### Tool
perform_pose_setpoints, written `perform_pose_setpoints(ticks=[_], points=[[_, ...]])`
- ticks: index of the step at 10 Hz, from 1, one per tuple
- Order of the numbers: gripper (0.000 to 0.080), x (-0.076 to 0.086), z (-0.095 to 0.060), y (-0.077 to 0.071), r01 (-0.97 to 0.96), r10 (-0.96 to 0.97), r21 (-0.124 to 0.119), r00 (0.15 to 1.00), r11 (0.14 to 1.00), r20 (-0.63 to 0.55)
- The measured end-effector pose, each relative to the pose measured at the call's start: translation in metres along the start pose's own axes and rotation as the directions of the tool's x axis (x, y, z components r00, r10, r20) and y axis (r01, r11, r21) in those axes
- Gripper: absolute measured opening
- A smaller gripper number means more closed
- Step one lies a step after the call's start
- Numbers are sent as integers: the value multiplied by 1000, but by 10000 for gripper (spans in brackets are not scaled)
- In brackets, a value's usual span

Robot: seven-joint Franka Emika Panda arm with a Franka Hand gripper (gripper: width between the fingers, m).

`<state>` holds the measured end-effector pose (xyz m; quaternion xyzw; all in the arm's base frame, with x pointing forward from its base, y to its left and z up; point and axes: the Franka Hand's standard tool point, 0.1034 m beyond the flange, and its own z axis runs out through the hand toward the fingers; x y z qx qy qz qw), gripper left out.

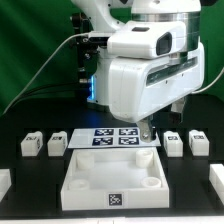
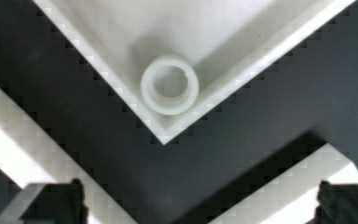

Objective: Assemble one leg

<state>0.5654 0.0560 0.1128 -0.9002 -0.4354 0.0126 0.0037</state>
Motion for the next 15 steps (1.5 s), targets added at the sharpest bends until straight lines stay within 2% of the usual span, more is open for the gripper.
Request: perform_pose_setpoints(ticks=[8,11,13,14,15], points=[[649,0,0,0,0,0,0,1000,1000,0],[649,-4,1,-1,90,-90,1,996,996,2],[649,-44,6,-17,355,-355,17,935,935,13],[649,-67,13,-24,481,-481,18,877,877,9],[649,-82,21,-25,555,-555,23,832,832,6]])
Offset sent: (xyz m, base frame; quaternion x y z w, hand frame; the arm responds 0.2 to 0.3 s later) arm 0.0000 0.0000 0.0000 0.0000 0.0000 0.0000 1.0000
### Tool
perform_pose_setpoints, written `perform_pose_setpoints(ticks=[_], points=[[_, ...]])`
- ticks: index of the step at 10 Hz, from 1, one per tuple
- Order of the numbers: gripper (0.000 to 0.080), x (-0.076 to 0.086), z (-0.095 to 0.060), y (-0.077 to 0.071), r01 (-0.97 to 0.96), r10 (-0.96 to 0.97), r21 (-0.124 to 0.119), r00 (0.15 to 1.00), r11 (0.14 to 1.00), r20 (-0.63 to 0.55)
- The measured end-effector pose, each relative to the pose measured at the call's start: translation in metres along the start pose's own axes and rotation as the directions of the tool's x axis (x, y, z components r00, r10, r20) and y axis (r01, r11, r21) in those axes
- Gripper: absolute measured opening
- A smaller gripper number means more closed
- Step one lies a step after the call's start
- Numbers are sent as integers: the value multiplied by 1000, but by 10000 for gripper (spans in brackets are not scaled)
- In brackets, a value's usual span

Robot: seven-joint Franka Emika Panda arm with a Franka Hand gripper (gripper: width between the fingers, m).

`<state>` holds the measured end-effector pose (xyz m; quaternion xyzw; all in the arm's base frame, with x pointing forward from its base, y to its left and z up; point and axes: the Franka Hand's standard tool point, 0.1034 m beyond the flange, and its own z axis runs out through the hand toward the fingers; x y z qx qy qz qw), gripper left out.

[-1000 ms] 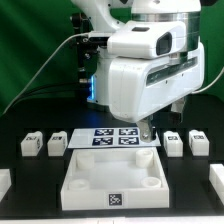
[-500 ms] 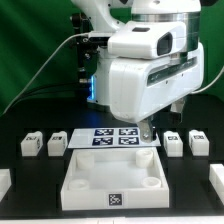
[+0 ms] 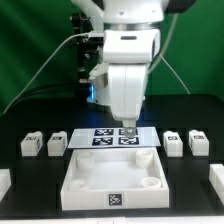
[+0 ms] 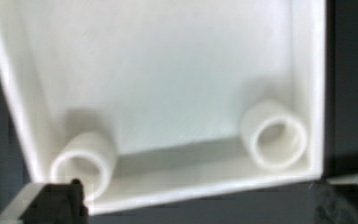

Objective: Assemble one leg

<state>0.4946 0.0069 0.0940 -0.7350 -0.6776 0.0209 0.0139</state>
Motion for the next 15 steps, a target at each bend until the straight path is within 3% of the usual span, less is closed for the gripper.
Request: perform_pose_setpoints(ticks=[1,2,6,9,10,13,15], points=[[649,-12,10,-9,128,-127,15,992,992,-4],[649,-17,19,-12,224,-223,9,975,975,-10],[649,-19,23,-14,219,-219,14,976,976,-12],[649,-21,69,-55,172,-171,69,985,983,-30],[649,-21,80,-58,166,-164,78,986,983,-35],[610,-23,83,-58,162,-159,82,987,983,-36],[315,-23,83,-58,161,-159,83,987,983,-36]])
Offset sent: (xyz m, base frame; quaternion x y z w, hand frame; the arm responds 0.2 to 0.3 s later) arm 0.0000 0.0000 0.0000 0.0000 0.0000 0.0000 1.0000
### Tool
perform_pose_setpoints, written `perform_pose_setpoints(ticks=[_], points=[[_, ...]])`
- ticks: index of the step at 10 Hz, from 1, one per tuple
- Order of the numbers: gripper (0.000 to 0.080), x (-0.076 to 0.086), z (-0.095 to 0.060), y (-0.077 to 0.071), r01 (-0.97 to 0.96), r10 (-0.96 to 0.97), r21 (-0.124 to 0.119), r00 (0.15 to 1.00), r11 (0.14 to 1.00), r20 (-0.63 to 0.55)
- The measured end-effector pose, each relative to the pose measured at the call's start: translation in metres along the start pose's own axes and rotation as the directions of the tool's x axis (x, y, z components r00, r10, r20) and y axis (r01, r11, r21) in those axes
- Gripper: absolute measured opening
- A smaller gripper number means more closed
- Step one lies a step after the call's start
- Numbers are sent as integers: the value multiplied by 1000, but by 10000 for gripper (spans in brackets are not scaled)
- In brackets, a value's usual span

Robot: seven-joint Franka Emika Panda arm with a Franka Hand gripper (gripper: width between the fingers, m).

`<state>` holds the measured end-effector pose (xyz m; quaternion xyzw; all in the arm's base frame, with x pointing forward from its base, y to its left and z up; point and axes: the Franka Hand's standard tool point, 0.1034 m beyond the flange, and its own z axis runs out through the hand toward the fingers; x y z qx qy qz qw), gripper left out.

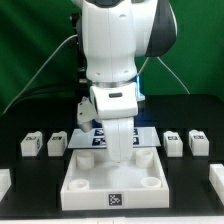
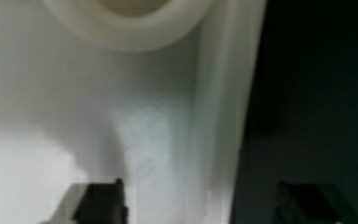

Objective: Assemble one leg

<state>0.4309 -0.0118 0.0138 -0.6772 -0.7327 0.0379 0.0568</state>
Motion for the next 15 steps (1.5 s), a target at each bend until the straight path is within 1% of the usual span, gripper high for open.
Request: perform_pose_setpoints(ticks=[1,2,3,11,12,14,15], points=[[182,0,0,0,0,0,0,1000,1000,0],[182,0,0,0,0,0,0,1000,1000,0],[66,-1,-1,1,-2,2,-4,1000,1000,0],[67,-1,-1,1,-3,3,-5,1000,1000,0],[67,0,-2,3,-8,8,-7,1000,1000,0],[67,16,-9,26,-40,40,-34,999,999,-6],[66,25,-13,39,-57,57,-39,998,998,-12]])
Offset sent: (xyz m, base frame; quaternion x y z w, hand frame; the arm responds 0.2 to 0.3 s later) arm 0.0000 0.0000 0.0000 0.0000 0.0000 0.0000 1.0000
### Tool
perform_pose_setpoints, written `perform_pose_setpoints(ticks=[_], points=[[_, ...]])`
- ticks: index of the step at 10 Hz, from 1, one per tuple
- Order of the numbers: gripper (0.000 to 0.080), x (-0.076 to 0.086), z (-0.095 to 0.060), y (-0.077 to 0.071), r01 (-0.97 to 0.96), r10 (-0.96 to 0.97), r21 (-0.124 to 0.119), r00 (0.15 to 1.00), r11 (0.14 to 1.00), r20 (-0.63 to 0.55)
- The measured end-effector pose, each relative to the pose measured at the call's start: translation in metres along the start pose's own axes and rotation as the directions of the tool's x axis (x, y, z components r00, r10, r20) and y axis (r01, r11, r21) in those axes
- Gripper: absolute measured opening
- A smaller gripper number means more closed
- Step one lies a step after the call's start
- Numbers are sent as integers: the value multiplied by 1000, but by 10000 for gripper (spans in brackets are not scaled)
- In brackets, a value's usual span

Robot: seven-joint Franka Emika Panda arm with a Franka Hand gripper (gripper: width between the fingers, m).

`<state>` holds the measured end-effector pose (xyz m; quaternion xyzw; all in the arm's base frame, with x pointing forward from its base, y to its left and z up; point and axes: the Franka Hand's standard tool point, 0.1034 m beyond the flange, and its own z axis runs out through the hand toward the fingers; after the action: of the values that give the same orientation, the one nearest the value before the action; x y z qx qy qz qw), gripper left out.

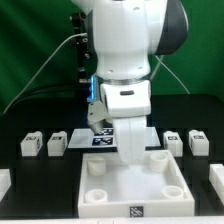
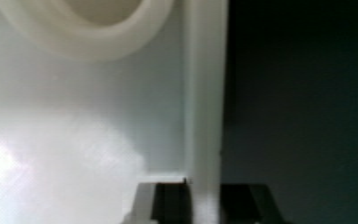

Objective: Assemble one leg

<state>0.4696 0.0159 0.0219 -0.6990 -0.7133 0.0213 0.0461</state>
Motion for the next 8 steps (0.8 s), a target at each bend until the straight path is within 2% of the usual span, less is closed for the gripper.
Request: perform_pose_setpoints(ticks=[1,3,5,8], points=[[65,9,-2,13,-7,7,-5,1000,1000,-6],[63,31,-4,26,-8,7,-21,1000,1000,-19],[64,52,1,25,-7,7,-18,999,1000,-31],[64,54,4,26,-18,17,-27,999,999,-35]])
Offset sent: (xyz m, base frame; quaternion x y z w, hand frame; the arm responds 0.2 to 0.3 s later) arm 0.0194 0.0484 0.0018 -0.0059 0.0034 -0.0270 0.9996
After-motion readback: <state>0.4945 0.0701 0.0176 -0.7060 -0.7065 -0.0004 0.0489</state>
